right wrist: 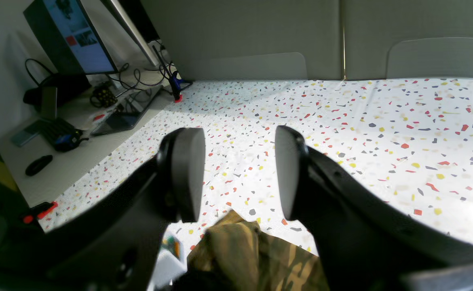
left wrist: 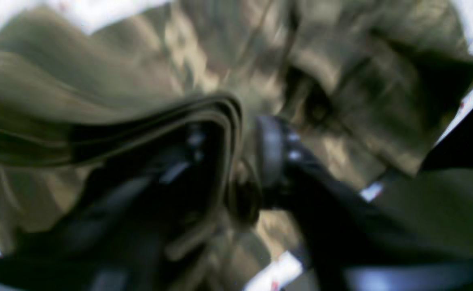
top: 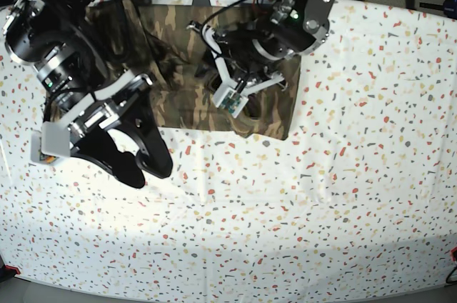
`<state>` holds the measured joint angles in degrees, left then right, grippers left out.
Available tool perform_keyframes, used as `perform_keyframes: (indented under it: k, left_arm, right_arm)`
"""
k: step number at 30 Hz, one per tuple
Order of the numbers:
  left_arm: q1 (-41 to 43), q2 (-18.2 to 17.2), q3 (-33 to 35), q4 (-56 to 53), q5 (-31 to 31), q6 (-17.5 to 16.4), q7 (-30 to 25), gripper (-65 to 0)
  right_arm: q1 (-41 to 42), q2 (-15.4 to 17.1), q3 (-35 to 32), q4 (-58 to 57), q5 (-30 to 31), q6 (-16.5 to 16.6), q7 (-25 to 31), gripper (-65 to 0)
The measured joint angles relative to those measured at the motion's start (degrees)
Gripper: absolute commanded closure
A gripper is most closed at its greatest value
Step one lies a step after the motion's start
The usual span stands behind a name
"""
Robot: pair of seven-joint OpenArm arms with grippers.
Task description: Fold the T-shirt properly
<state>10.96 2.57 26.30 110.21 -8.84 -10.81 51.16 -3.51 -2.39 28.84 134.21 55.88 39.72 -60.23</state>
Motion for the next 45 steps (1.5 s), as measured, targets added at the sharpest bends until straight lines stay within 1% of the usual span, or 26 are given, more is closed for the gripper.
perform_keyframes:
  k: [2, 5, 8, 9, 10, 13, 15, 18, 21, 26, 27, 28, 29, 31, 32, 34, 35, 37, 39, 40, 41, 42, 43, 44, 45]
  left_arm:
    - [-0.04, -0.02, 0.0, 0.0, 0.0, 0.15, -1.79, -28.6]
    - [-0.46, 0.17, 0.0, 0.0, -1.44, 0.11, -1.51, -28.6]
    - [-1.07, 1.01, 0.0, 0.0, -0.79, -0.28, -0.9, -28.6]
    - [-1.77, 1.01, 0.09, 0.0, 0.94, -0.83, 0.52, -28.6]
    - [-2.69, 1.05, 0.11, 0.04, 3.21, -1.2, 3.17, -28.6]
    - [-6.1, 0.72, -0.02, 2.51, 7.56, -0.92, 11.3, -28.6]
    - [-7.87, 0.33, -0.07, 5.88, 8.59, -0.63, 10.8, -28.6]
    - [-7.39, -0.15, 0.02, 10.97, 8.04, -0.55, 11.43, -28.5]
    - [-4.66, -4.04, 0.33, 14.91, 7.56, -1.09, 12.48, -28.5]
    - [-0.94, -11.17, 0.07, 17.09, 12.94, -0.94, 12.74, -28.5]
    - [0.13, -12.48, 0.07, 17.03, 12.92, 0.46, 12.79, -28.5]
    - [0.98, -13.44, 0.11, 17.0, 12.87, 1.16, 13.27, -28.5]
    - [1.53, -14.1, 0.28, 17.0, 12.68, 2.89, 13.35, -28.5]
    - [2.12, -14.62, 0.24, 17.0, 12.02, 4.44, 13.31, -28.5]
    - [2.49, -14.64, 0.15, 17.0, 10.71, 4.92, 13.27, -28.5]
    - [3.98, -14.64, 0.02, 17.0, 6.84, 4.85, 13.09, -28.5]
    - [5.11, -14.6, 0.07, 17.0, 5.51, 4.66, 12.24, -28.5]
    - [7.63, -14.6, 0.28, 16.98, 3.23, 3.19, 9.38, -28.5]
    - [9.42, -14.29, 0.26, 16.96, 1.36, 1.42, 5.95, -28.5]
    - [10.05, -14.08, 0.26, 16.96, 1.01, 1.16, 4.13, -28.5]
    - [10.32, -13.86, 0.26, 16.96, 1.01, 0.09, 3.3, -28.5]
    - [10.29, -13.86, 0.26, 16.96, 1.07, 0.11, 3.43, -28.5]
    - [10.08, -13.84, 0.28, 16.96, 2.67, -0.13, 3.45, -28.5]
    - [9.66, -13.79, 0.31, 16.96, 5.57, -0.17, 3.45, -28.5]
    - [9.01, -13.84, 0.26, 16.96, 8.44, 0.04, 3.5, -28.5]
  right_arm:
    - [0.0, 0.0, 0.0, 0.0, 0.02, 0.0, -0.07, -28.8]
    - [0.02, 0.0, 0.0, 0.0, 0.02, 0.0, -0.09, -28.8]
    - [0.02, 0.0, 0.0, 0.0, 0.02, 0.0, -0.09, -28.8]
    - [0.0, 0.0, 0.0, 0.0, 0.02, -0.02, -0.09, -28.8]
    - [0.02, 0.0, 0.02, 0.0, 0.0, 0.0, -0.09, -28.8]
    - [0.02, 0.0, 0.02, 0.0, 0.02, 0.0, -0.09, -28.8]
    - [0.02, 0.0, 0.02, 0.0, 0.02, 0.0, -0.07, -28.8]
    - [0.0, 0.0, 0.04, 0.0, 0.02, 0.0, -0.07, -28.8]
    - [0.02, 0.02, 0.04, 0.0, 0.0, 0.0, -0.07, -28.8]
    - [0.0, 0.0, 0.0, 0.0, 0.13, 0.0, -0.09, -28.8]
    - [0.0, 0.0, 0.02, 0.0, 0.2, 0.0, -0.07, -28.8]
    - [0.0, 0.02, 0.04, 0.0, 0.48, 0.0, -0.07, -28.8]
    - [0.0, 0.02, 0.04, 0.0, 1.25, 0.0, -0.11, -28.8]
    - [0.0, 0.0, 0.0, 0.0, 1.7, 0.0, -0.17, -28.8]
    - [0.02, -0.02, 0.0, 0.0, 1.68, 0.0, -0.68, -28.8]
    - [0.0, 0.0, 0.0, 0.0, 1.64, 0.0, -0.76, -28.8]
    - [0.02, 0.0, 0.0, 0.0, 1.64, 0.0, -0.74, -28.8]
    - [-0.02, 0.0, 0.0, 0.0, 1.44, 0.0, -0.76, -28.8]
    - [0.0, 0.02, 0.02, 0.0, 1.31, 0.0, -0.74, -28.8]
    - [0.02, 0.0, 0.02, 0.0, 1.33, 0.0, -0.76, -28.8]
    - [0.02, 0.0, 0.0, 0.0, 1.31, 0.0, -0.79, -28.8]
    - [0.02, 0.09, 0.0, 0.0, 1.27, 0.0, -1.03, -28.9]
    - [0.02, 0.5, 0.0, 0.0, 0.48, 0.0, -1.25, -28.9]
    - [0.02, 1.44, 0.04, 0.0, -1.27, 0.0, -1.77, -28.9]
    - [0.04, 2.64, 0.55, 0.0, -2.73, 0.0, -3.5, -28.9]
